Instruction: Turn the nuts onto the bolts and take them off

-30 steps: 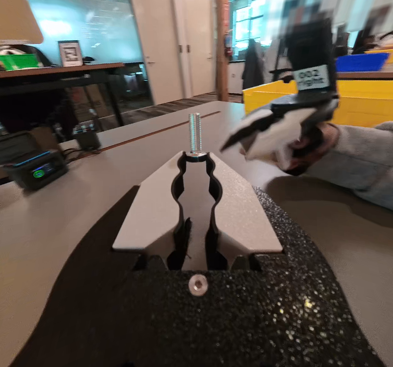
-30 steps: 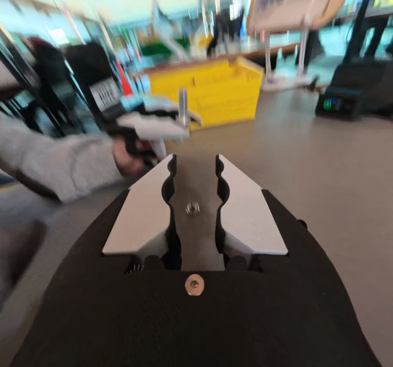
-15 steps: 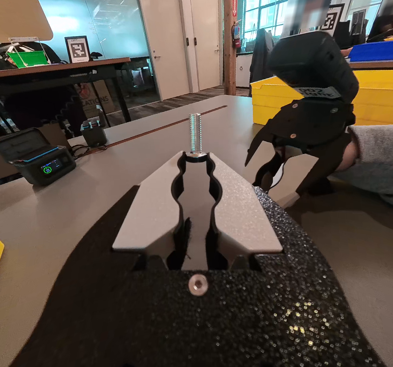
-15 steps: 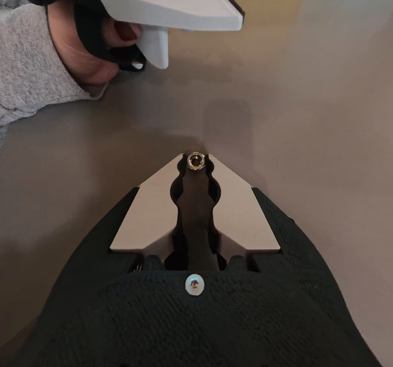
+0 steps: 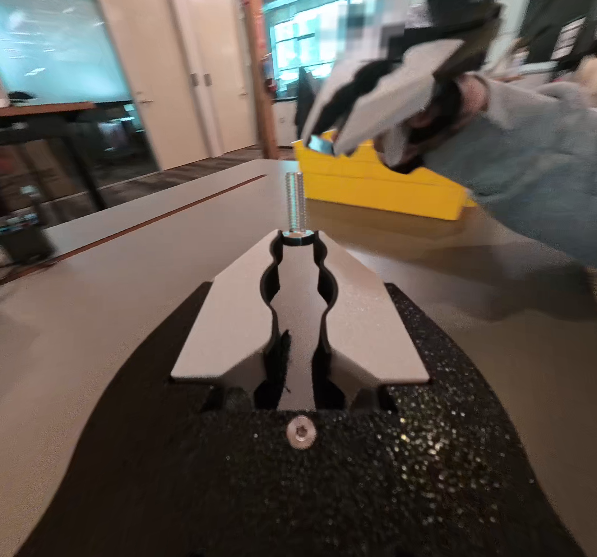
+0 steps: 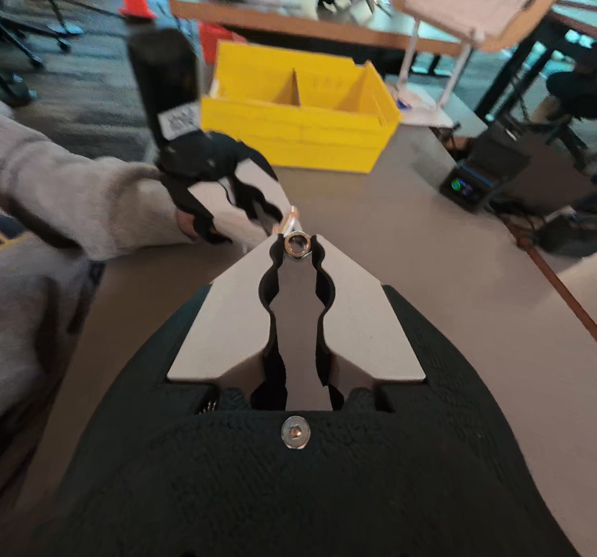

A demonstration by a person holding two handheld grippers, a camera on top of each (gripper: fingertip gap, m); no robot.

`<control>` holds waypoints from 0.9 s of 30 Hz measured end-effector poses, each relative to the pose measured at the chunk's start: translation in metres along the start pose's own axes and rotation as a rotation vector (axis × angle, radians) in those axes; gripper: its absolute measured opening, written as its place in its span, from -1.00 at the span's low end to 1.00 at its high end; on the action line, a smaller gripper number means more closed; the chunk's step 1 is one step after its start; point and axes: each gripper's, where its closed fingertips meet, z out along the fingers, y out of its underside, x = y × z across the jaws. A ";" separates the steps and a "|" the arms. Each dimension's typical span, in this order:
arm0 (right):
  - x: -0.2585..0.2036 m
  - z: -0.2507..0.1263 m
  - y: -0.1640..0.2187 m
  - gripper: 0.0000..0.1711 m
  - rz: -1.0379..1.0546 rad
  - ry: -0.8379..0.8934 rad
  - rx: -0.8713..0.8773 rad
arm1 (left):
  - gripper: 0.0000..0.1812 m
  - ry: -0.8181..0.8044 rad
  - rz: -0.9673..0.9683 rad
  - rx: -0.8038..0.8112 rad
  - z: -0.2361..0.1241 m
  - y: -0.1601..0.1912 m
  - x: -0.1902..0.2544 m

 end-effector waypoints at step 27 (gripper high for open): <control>-0.051 0.002 -0.011 -0.82 -0.028 -0.529 -0.107 | -0.83 0.446 -0.125 0.116 -0.008 -0.018 0.059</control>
